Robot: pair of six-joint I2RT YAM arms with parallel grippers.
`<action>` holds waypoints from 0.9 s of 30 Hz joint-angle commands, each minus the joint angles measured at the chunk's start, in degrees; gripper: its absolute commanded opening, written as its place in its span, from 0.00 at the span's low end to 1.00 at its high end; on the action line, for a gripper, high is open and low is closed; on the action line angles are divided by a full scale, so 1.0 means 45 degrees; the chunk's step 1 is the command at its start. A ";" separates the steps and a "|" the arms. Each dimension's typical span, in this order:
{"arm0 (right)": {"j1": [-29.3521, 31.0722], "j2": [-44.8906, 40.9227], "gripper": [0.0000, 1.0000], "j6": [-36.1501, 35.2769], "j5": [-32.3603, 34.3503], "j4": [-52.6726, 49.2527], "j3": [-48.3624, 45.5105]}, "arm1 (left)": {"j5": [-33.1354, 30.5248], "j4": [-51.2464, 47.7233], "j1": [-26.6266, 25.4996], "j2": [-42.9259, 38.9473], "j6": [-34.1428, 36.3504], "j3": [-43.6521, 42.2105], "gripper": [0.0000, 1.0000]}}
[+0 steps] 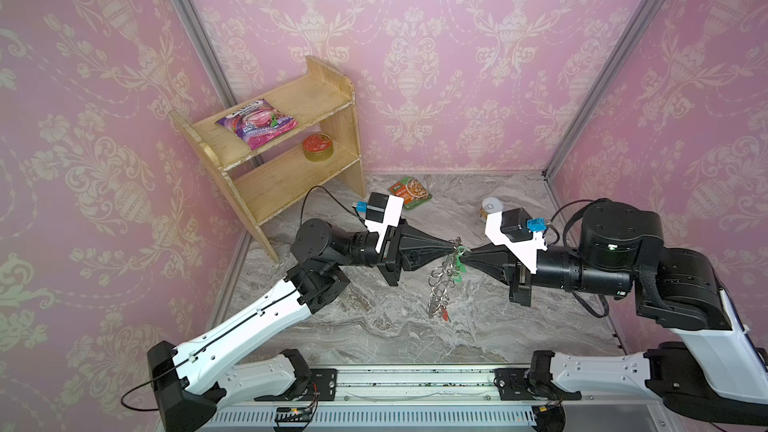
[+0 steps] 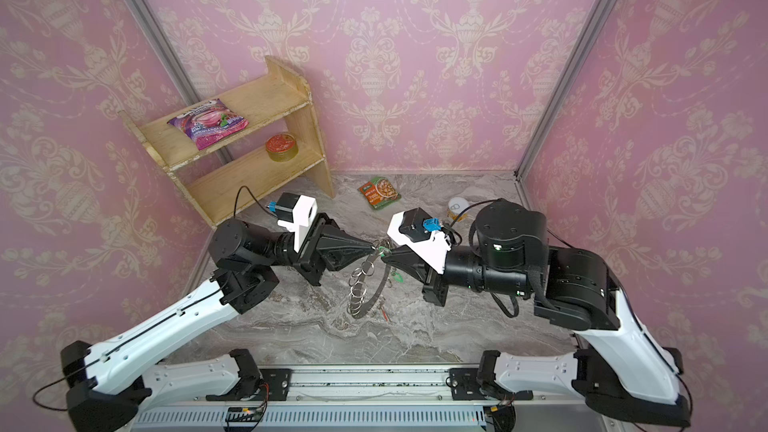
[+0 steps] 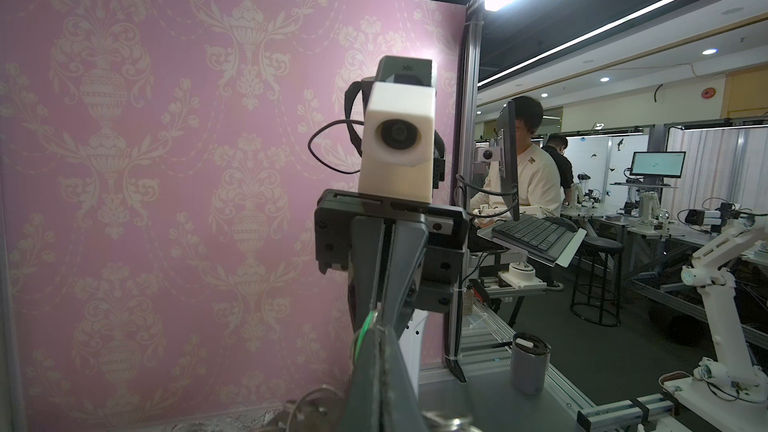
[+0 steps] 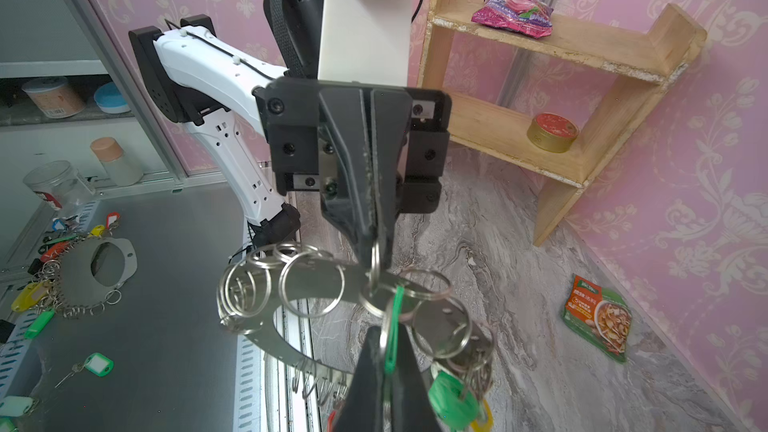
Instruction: Put the keys on the keyring
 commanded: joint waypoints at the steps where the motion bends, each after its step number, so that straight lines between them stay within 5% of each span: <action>1: 0.0061 0.0245 0.00 -0.0260 0.0036 -0.0390 0.0480 | -0.0007 -0.0248 0.0120 -0.0478 0.0712 0.0025 0.00; 12: 0.0061 0.0608 0.00 -0.0427 0.0381 -0.0930 0.0959 | -0.0146 -0.0819 0.0223 -0.0746 0.1053 -0.0147 0.00; 23: 0.0060 0.1769 0.00 -0.0472 0.0909 -0.2474 0.1992 | -0.1454 -0.4530 0.0240 -0.1985 0.3313 -0.1076 0.01; 25: 0.0067 0.2068 0.00 -0.0474 0.1056 -0.2659 0.2102 | -0.2121 -0.5110 0.0242 -0.2283 0.3678 -0.1378 0.31; 27: 0.0058 0.2290 0.00 -0.0471 0.1268 -0.2809 0.2165 | -0.2758 -0.5601 0.0242 -0.2589 0.3927 -0.1623 0.52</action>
